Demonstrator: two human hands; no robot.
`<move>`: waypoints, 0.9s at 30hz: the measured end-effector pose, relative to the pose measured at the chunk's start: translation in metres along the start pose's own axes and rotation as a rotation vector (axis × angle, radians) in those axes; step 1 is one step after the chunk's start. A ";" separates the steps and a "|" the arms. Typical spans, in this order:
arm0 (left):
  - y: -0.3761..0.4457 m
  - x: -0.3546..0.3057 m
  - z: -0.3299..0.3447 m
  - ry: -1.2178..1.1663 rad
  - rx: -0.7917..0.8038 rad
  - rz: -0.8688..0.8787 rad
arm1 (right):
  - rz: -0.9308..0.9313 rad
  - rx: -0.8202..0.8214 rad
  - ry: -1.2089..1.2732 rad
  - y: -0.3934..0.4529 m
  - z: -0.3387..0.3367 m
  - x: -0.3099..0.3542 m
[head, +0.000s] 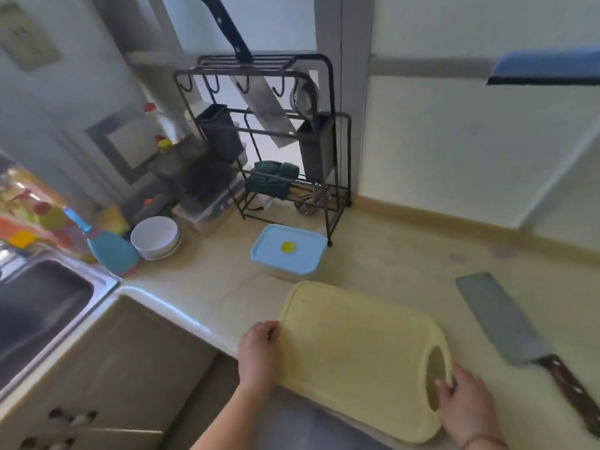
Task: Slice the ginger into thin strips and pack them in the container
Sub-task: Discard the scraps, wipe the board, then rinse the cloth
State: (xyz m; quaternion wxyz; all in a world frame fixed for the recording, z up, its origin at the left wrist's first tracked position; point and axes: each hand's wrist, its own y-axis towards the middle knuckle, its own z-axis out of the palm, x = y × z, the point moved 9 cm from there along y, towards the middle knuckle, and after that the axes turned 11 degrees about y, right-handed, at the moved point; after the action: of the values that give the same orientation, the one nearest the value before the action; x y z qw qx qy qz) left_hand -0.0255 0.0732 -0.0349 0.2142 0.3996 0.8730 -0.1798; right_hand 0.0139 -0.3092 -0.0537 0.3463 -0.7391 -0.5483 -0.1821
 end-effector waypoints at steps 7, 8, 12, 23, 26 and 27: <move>-0.003 -0.005 0.022 0.233 0.005 0.189 | 0.028 -0.049 -0.147 0.015 0.003 -0.037; -0.003 -0.002 0.023 0.258 0.001 0.196 | -0.003 -0.062 -0.169 0.013 0.001 -0.034; -0.001 0.004 0.013 0.268 -0.075 0.170 | -0.231 -0.133 -0.181 0.006 -0.006 0.011; -0.028 0.144 -0.089 0.096 -0.306 -0.042 | -0.939 0.384 -0.071 -0.128 0.195 0.241; -0.033 0.220 -0.130 0.107 -0.299 -0.159 | -1.054 0.597 -0.129 -0.187 0.274 0.283; -0.035 0.247 -0.148 0.102 -0.319 -0.189 | -1.084 0.642 -0.152 -0.207 0.296 0.297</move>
State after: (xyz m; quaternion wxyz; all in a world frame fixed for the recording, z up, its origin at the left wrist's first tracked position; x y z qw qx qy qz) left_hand -0.2323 0.2768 -0.0324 0.2123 0.2853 0.9339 -0.0382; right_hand -0.1135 0.1378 -0.0014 0.3694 -0.2265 -0.8950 -0.1054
